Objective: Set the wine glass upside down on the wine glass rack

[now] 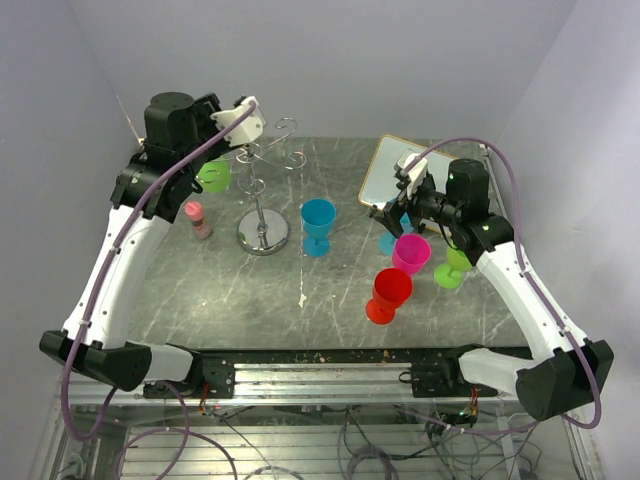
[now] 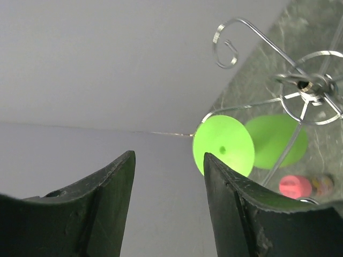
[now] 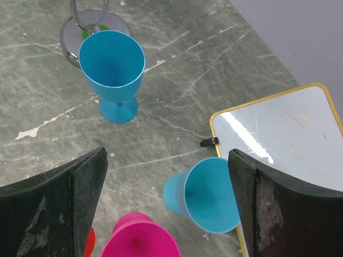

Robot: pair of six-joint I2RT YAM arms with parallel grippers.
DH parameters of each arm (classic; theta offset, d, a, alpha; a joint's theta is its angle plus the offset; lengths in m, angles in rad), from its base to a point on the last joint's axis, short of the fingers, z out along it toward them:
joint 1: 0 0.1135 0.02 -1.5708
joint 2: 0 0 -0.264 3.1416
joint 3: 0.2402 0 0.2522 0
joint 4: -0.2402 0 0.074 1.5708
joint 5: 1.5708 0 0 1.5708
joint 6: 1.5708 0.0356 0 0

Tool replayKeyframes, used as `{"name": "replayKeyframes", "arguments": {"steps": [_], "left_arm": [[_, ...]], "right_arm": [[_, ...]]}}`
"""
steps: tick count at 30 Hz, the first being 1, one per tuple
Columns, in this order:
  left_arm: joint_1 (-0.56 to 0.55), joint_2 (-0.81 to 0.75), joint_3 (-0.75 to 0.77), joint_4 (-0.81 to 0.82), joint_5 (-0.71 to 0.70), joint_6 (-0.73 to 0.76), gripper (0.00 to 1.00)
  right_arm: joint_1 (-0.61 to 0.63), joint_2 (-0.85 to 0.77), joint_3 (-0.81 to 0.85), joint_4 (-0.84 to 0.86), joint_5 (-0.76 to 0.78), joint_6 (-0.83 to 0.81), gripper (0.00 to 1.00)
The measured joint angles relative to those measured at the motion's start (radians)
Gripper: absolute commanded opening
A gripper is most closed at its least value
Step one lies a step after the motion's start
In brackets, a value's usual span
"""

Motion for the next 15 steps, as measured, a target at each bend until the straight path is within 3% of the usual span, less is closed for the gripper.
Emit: {"name": "replayKeyframes", "arguments": {"steps": [7,15], "left_arm": [[0.000,-0.082,-0.052,0.146,-0.032,-0.168,0.80],[0.031,-0.195,-0.154,0.178,-0.048,-0.380,0.97]], "right_arm": [[0.004,0.068,0.038,-0.003,-0.016,0.045,0.92],[0.073,0.207,0.167,-0.014,0.035,0.113,0.84]]}}
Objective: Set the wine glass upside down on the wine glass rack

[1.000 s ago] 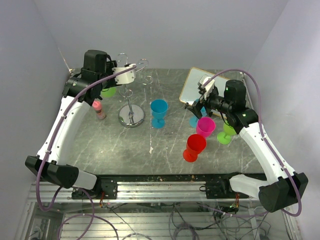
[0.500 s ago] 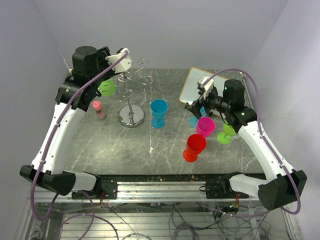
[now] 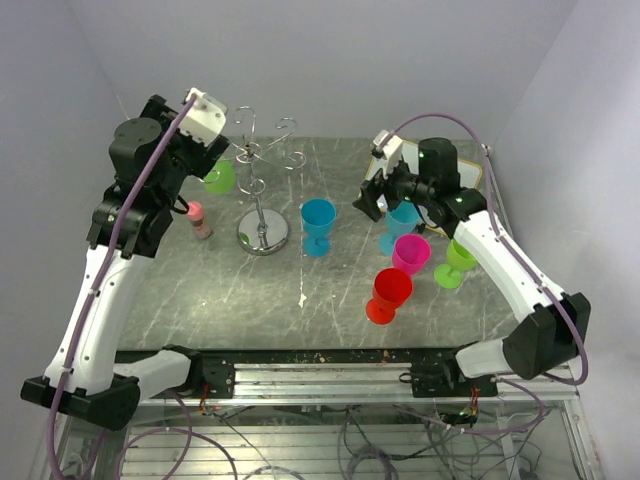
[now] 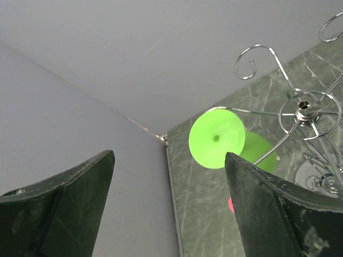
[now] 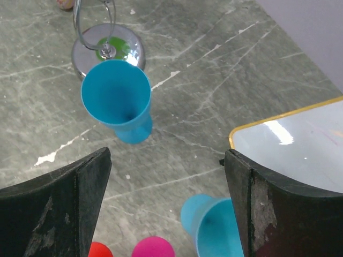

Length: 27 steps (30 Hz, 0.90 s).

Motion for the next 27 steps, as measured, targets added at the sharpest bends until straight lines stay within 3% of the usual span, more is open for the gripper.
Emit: {"name": "replayKeyframes", "arguments": {"steps": [9,15,27], "left_arm": [[0.078,-0.093,-0.090,0.000,0.006,-0.129,1.00],[0.090,-0.113,-0.106,-0.001,0.013,-0.154,0.99],[0.092,-0.115,-0.107,-0.018,0.036,-0.165,0.98]], "right_arm": [[0.109,0.208,0.124,-0.005,0.116,0.137,0.69],[0.119,0.345,0.219,-0.045,0.156,0.201,0.67],[0.177,0.439,0.278,-0.104,0.191,0.233,0.52]]}}
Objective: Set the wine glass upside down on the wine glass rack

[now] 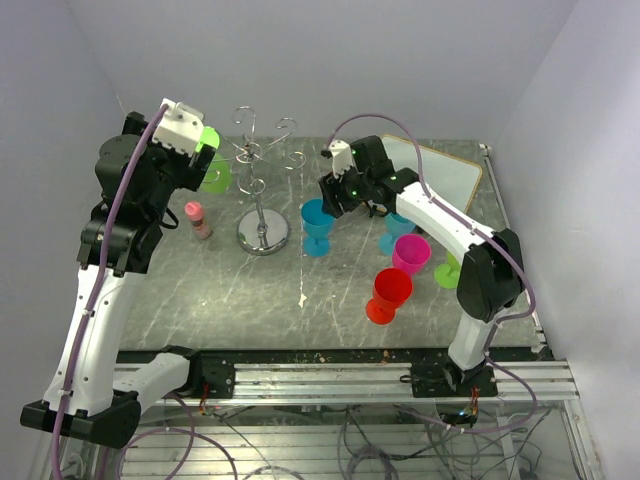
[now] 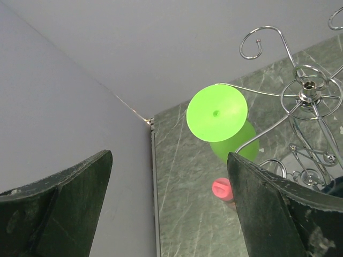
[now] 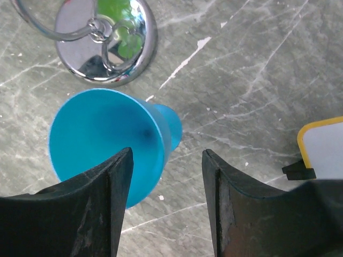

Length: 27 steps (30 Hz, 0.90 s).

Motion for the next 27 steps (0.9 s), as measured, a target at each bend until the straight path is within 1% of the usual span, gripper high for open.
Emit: {"name": "replayKeyframes", "arguments": {"steps": [5,10,15,24,27], "left_arm": [[0.000,0.000,0.000,-0.005,0.008,-0.001,0.97],[0.001,0.000,-0.002,-0.005,0.008,-0.004,0.97],[0.001,0.001,-0.004,-0.005,0.008,-0.004,0.97],[0.001,0.005,-0.008,-0.006,0.008,-0.004,0.97],[0.001,0.005,-0.008,-0.006,0.008,-0.004,0.98]], "right_arm": [[0.000,0.023,0.000,-0.019,0.027,0.003,0.41],[0.000,0.024,0.003,-0.027,0.035,0.003,0.33],[0.000,0.024,0.004,-0.034,0.035,-0.005,0.23],[-0.002,0.024,0.007,-0.067,0.044,-0.031,0.01],[-0.005,0.023,0.015,-0.082,0.050,-0.040,0.00]]}}
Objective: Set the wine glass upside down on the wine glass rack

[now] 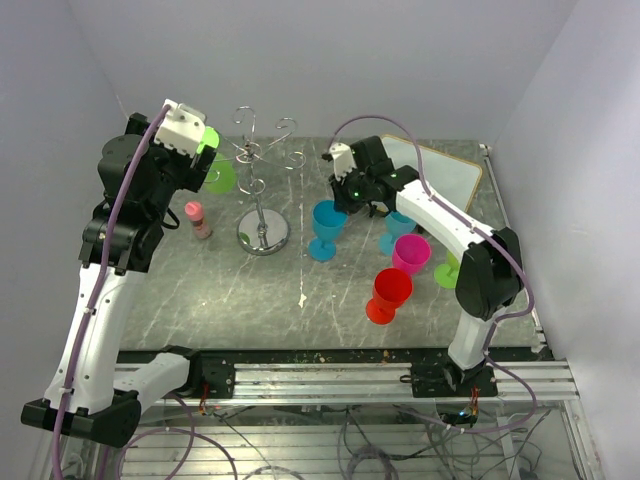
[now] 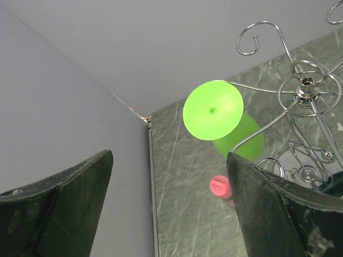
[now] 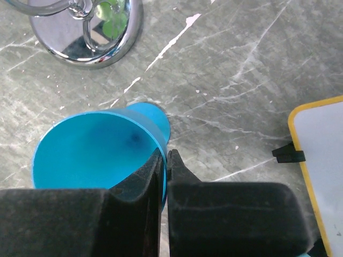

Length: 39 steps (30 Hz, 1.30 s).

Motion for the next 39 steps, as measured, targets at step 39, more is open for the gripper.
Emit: {"name": "replayKeyframes", "arguments": {"steps": [39], "left_arm": [[-0.103,0.576,0.539,0.101,0.670,-0.656,0.90]], "right_arm": [[-0.349,-0.233,0.576,0.113,-0.238,0.074,0.00]]}}
